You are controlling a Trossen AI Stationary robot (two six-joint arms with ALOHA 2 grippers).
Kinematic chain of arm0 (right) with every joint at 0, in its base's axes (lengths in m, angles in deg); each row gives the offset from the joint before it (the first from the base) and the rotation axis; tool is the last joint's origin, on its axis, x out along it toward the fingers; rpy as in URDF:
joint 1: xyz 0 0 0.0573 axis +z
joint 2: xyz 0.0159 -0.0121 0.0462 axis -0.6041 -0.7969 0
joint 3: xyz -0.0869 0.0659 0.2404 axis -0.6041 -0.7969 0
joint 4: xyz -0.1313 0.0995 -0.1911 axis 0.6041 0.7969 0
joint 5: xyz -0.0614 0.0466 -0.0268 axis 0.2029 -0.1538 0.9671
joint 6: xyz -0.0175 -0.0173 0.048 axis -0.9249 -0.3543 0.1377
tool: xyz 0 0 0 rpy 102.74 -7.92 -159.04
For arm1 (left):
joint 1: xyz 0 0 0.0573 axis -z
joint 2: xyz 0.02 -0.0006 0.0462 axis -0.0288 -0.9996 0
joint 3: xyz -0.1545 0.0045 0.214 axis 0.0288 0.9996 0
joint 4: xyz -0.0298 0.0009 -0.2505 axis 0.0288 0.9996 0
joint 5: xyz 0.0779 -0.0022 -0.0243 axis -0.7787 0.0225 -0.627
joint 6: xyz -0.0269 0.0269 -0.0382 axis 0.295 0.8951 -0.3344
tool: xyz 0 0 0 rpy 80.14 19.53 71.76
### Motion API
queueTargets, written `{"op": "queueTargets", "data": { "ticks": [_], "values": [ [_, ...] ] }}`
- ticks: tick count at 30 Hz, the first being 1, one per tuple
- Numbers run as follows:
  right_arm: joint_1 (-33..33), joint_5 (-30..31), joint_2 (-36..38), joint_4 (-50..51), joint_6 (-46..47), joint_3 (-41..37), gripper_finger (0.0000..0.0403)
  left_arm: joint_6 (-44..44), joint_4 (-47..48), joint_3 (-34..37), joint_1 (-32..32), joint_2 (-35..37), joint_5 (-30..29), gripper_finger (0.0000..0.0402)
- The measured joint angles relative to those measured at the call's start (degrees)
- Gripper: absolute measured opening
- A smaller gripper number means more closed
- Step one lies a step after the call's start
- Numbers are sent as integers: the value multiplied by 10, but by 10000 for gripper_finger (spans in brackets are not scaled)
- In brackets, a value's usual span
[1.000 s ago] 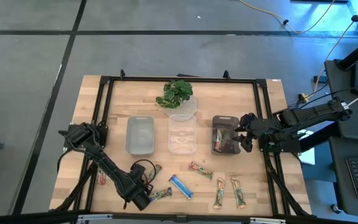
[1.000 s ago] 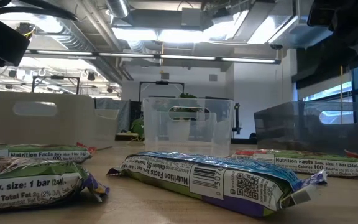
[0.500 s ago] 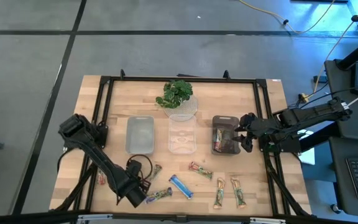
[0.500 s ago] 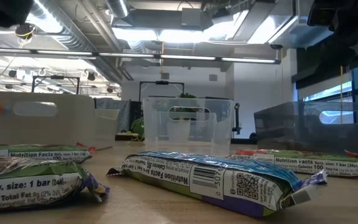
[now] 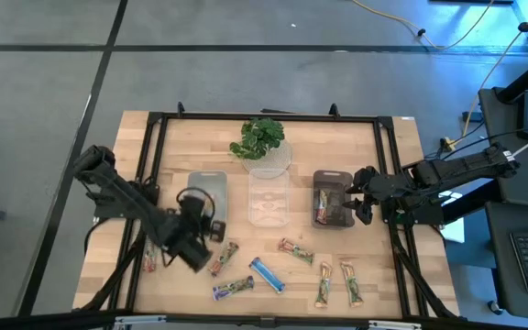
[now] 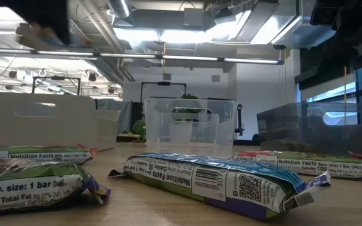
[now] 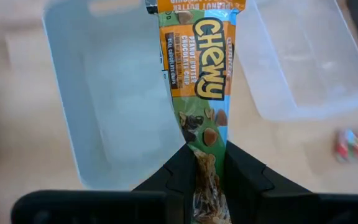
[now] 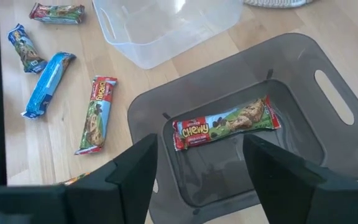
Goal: Pick and place Granola Bars by type
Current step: Put the left yellow granola bar into the gray bin
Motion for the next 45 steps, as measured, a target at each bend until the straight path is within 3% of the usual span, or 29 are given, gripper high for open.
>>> {"op": "queueTargets", "data": {
  "ticks": [6, 14, 20, 25, 35, 45],
  "values": [
    [0, 0, 0, -1, 31, 0, 239, 87, 2, 0, -82, -9, 22, 58],
    [0, -1, 0, -1, 46, 0, 239, 96, 15, 0, -142, -20, 52, 58],
    [0, -1, 0, -1, 47, 0, 239, 83, 14, 4, -158, -20, 55, 58],
    [0, -1, 0, -1, 46, 0, 239, 61, 7, 55, -167, -21, 91, 58],
    [0, -1, 0, -1, 45, 0, 239, 50, -125, 160, -176, -21, 102, 58],
    [0, -1, 0, -1, 45, 0, 239, 50, -165, 200, -185, -21, 98, 59]
  ]
}}
